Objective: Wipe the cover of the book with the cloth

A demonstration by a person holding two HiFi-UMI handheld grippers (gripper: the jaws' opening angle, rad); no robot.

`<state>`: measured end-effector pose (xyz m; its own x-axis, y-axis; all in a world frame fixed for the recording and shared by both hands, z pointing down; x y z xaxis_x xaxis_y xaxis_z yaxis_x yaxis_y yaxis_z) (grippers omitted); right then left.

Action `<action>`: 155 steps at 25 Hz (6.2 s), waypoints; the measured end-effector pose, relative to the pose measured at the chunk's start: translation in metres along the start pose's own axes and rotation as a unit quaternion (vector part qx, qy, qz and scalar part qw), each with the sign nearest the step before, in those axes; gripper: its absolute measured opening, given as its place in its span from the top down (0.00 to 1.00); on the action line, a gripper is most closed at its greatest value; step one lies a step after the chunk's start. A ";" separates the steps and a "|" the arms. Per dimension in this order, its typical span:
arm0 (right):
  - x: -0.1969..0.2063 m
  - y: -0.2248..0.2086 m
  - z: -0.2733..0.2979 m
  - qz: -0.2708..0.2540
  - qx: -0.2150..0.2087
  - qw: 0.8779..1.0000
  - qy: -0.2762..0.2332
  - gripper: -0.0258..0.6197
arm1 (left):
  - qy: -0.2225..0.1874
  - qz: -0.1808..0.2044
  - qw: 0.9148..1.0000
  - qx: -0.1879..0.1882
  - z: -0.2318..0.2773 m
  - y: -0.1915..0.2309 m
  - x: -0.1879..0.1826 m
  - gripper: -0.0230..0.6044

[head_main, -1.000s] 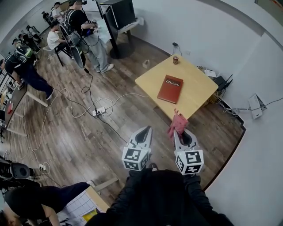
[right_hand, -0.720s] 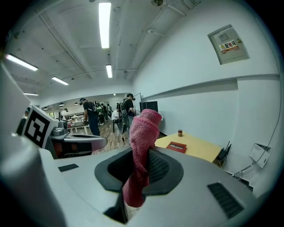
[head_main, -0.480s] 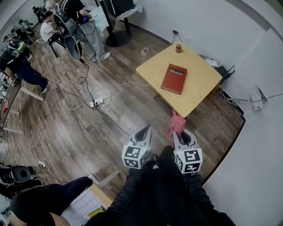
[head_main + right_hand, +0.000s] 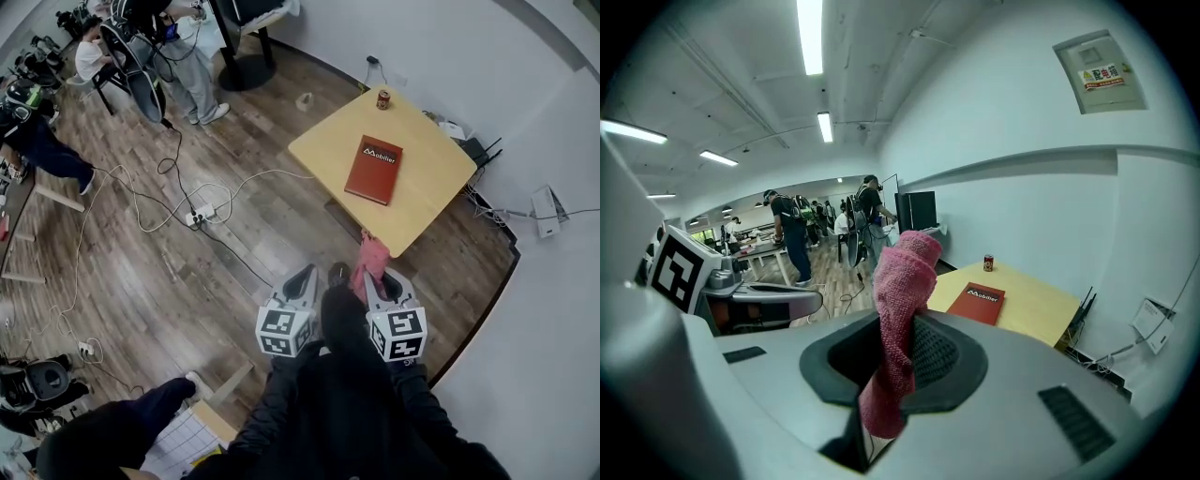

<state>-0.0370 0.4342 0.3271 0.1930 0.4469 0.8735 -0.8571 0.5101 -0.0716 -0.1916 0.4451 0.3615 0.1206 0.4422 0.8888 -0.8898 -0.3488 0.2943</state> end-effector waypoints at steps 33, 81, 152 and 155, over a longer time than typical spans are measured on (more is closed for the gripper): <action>-0.076 -0.188 0.281 0.132 0.090 0.984 0.083 0.85 | 0.141 0.028 0.983 0.110 0.343 0.138 -0.086 0.90; 0.037 -0.362 0.501 0.231 -0.043 0.952 0.195 0.85 | 0.423 0.024 0.901 0.100 0.516 0.132 0.084 0.78; 0.074 -0.347 0.450 0.254 -0.060 0.941 0.217 0.84 | 0.415 0.023 0.905 0.096 0.516 0.131 0.079 0.78; 0.078 -0.356 0.441 0.257 -0.054 0.940 0.216 0.84 | 0.414 0.024 0.905 0.095 0.516 0.130 0.079 0.78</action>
<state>0.0720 -0.0367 0.6332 -0.0375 0.9002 0.4339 -0.8409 0.2061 -0.5004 -0.0708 0.0081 0.6509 -0.3566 0.8634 0.3567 -0.7843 -0.4842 0.3878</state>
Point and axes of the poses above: the fingertips, and each gripper's own axes: z forward along the fingers, y to its left, x out of its underside, the point moved 4 cm from there along -z, backward along the fingers
